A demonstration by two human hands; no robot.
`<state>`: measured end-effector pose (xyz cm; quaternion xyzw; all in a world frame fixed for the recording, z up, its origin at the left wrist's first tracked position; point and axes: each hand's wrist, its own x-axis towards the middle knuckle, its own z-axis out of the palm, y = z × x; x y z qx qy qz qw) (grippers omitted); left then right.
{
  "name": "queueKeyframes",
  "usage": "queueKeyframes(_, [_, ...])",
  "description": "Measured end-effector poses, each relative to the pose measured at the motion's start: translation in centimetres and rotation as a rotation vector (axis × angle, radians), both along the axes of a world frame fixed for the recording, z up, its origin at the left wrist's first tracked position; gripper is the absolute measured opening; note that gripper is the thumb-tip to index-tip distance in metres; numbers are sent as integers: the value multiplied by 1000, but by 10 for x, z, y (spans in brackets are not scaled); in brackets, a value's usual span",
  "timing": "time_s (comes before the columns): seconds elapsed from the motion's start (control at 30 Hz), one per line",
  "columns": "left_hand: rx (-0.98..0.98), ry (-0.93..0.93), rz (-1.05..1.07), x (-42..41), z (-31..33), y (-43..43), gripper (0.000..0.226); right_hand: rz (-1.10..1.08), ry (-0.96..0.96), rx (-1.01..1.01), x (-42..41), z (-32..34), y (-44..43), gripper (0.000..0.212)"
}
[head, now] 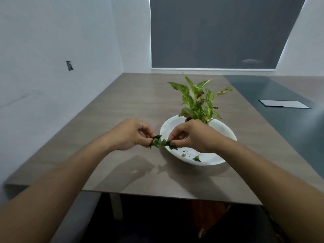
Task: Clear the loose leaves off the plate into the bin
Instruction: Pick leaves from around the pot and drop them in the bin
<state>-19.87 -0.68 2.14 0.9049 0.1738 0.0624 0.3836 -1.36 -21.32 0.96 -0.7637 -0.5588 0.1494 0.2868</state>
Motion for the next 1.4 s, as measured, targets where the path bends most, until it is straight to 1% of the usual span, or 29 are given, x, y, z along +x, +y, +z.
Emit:
queueKeyframes(0.1, [-5,8,48,-36,1,12,10,48,-28,26,-26,-1,22,4])
queueKeyframes(0.13, [-8,11,57,-38,1,14,10,57,-36,26,-27,2,22,4])
queueKeyframes(0.17, [-19,6,136,-74,-4,23,11,143,-26,19,-53,0,42,4])
queueKeyframes(0.23, [-30,7,132,-91,-5,30,11,167,-2,35,-66,-1,50,5])
queueKeyframes(0.3, [-13,33,171,-115,-7,34,11,207,2,34,-81,-4,63,5])
queueKeyframes(0.43, [-42,39,267,-176,-16,40,13,317,29,-21,-126,-13,92,5])
queueKeyframes(0.57, [-9,101,350,-238,-28,40,12,443,78,-43,-175,-29,120,8])
queueKeyframes(0.67, [-75,114,405,-276,-44,38,14,513,87,-47,-208,-42,135,10])
queueKeyframes(0.9, [-173,179,553,-362,-105,31,14,635,126,-137,-285,-96,163,12])
queueKeyframes(1.03, [-241,231,603,-400,-152,18,12,674,82,-217,-318,-142,169,9])
queueKeyframes(1.2, [-314,316,674,-440,-221,-1,13,688,55,-318,-355,-198,172,11])
queueKeyframes(1.4, [-405,390,746,-473,-280,-20,9,752,-22,-379,-390,-235,168,16])
